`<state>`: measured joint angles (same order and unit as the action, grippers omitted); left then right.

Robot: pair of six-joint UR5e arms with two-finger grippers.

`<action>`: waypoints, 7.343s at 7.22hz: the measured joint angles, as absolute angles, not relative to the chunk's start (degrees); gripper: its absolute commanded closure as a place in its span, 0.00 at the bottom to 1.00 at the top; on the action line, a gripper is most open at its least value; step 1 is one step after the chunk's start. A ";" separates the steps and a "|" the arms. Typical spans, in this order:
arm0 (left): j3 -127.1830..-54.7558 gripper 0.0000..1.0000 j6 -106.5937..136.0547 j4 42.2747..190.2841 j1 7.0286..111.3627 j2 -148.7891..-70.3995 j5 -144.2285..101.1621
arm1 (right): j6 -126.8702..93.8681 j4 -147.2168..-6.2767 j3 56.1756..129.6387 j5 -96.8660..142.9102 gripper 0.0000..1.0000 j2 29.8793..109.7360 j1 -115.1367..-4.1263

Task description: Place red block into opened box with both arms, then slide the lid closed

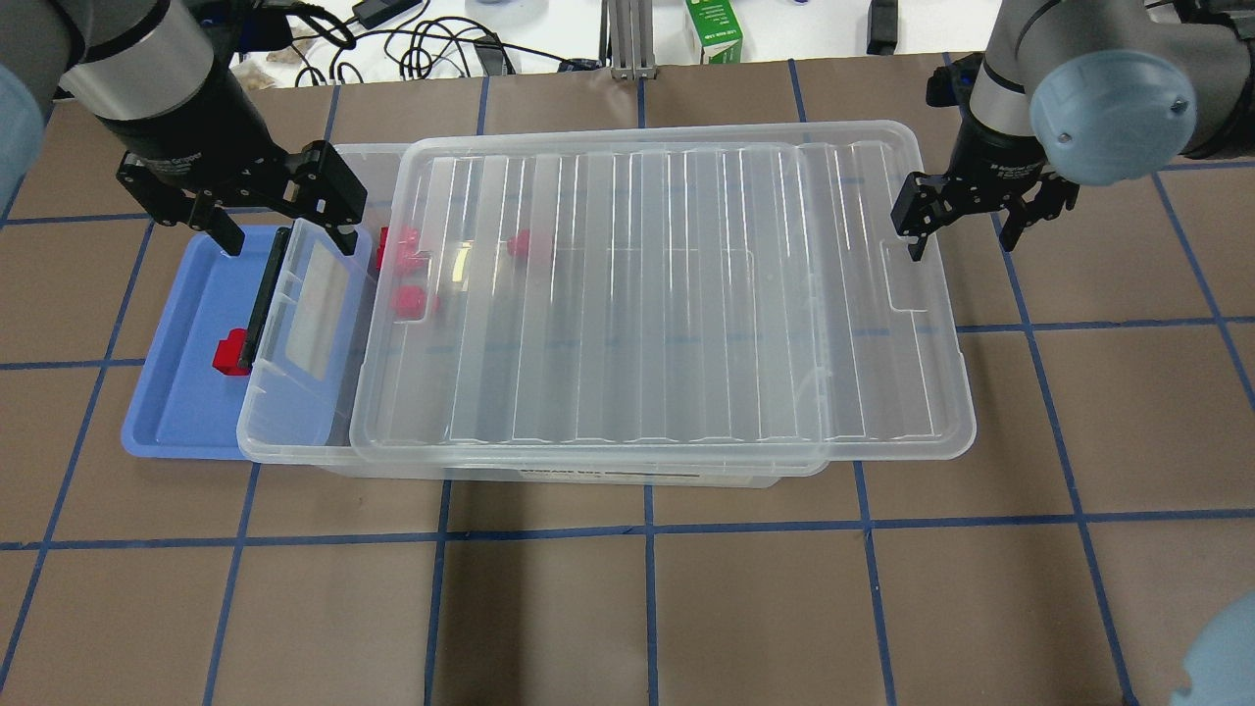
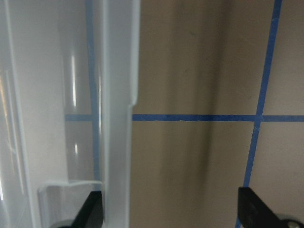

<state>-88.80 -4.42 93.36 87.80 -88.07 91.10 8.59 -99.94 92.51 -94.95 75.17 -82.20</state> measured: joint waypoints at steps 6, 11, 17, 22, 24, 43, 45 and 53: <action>-88.86 0.00 -4.39 93.37 87.80 -88.07 91.08 | 15.08 -99.60 92.24 -96.22 0.00 75.32 -77.75; -88.86 0.00 -4.40 93.40 87.80 -88.07 91.05 | 19.42 -99.63 92.20 -97.12 0.00 75.32 -75.36; -89.88 0.00 -19.57 93.87 75.03 -88.76 90.64 | 19.43 -99.40 92.04 -97.31 0.00 76.73 -75.58; -99.46 0.00 -43.85 74.84 57.17 -100.29 89.63 | 6.17 -93.69 90.81 -93.56 0.00 86.79 -79.05; -101.27 0.00 -45.61 66.38 56.85 -106.60 89.22 | 1.31 -93.00 90.70 -93.99 0.00 86.89 -84.11; -85.88 1.00 -30.18 88.39 70.07 -100.86 90.09 | -2.25 -88.84 91.13 -94.37 0.00 90.44 -87.36; -88.03 1.00 -18.77 88.24 80.51 -99.57 89.92 | -2.22 -88.70 91.08 -94.32 0.00 90.65 -87.36; -107.42 1.00 -8.17 65.36 84.58 -103.36 89.69 | -2.26 -88.59 91.14 -94.35 0.00 90.75 -87.36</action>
